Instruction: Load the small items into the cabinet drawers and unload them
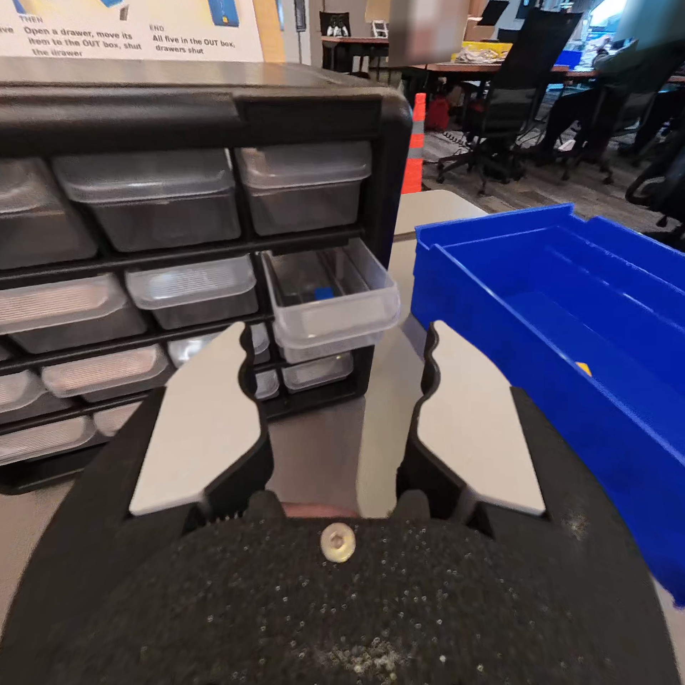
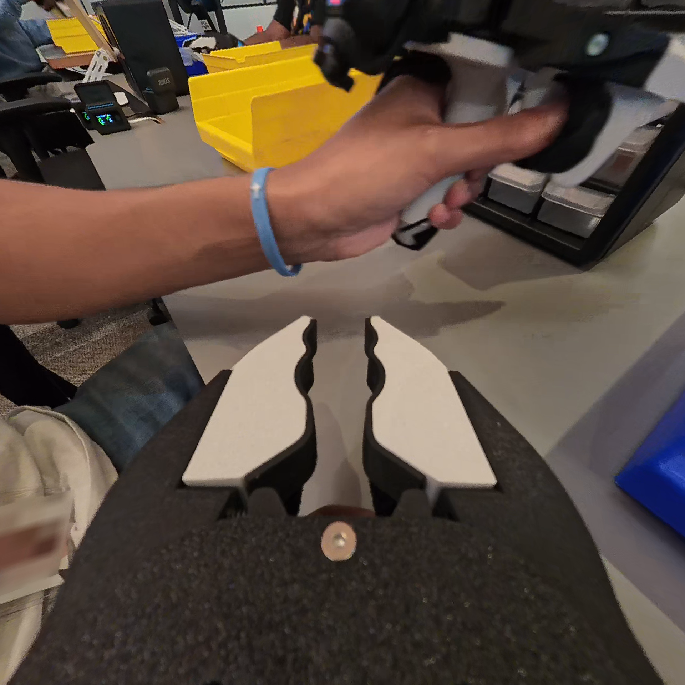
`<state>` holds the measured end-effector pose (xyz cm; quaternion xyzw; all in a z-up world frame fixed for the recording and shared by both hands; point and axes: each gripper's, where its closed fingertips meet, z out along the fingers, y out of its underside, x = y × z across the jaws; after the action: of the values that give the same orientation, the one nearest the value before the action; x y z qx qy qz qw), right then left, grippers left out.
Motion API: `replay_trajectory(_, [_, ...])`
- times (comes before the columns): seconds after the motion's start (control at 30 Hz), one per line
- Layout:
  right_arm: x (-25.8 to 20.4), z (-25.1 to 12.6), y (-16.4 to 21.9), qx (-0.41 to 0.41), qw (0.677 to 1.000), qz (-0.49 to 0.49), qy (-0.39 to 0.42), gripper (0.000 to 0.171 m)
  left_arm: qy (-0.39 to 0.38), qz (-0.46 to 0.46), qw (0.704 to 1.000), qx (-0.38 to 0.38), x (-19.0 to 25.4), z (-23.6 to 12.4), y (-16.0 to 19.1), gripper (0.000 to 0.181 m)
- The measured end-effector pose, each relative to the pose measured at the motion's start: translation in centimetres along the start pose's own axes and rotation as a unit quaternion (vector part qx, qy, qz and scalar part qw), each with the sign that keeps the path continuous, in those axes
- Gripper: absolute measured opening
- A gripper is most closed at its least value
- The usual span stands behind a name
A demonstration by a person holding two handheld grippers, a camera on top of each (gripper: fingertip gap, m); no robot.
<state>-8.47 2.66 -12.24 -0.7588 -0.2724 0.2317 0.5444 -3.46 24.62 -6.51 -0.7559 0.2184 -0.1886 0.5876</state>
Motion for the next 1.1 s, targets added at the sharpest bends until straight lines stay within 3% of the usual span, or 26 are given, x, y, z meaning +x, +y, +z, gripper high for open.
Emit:
replay_trajectory(0.23, [0.5,-1.9,-2.0,0.041,0.998,0.039,0.001,0.024,-0.055,-0.035,0.998,0.017,-0.5,2.3,0.1,0.068])
replay_trajectory(0.37, [2.3,-4.5,-6.6,0.029,1.0,0.001,0.002,0.025,-0.054,-0.041,0.997,0.04,0.0,0.7,0.3,0.068])
replay_trajectory(0.5, [7.1,-5.0,-10.0,-0.099,0.993,-0.066,0.021,0.026,-0.058,-0.037,0.996,0.053,1.0,-1.1,1.0,0.068])
replay_trajectory(0.63, [11.9,-0.8,-14.1,-0.18,0.975,-0.129,0.003,0.025,-0.056,-0.025,0.996,0.059,1.4,-2.4,1.9,0.068])
replay_trajectory(0.83, [14.2,7.7,-12.9,-0.376,0.895,-0.227,-0.079,0.025,-0.039,-0.013,0.997,0.067,1.2,-3.3,2.4,0.068])
replay_trajectory(1.1, [15.4,10.7,-8.9,-0.56,0.778,-0.27,-0.085,0.022,-0.033,-0.021,0.997,0.065,1.2,-3.4,2.4,0.068])
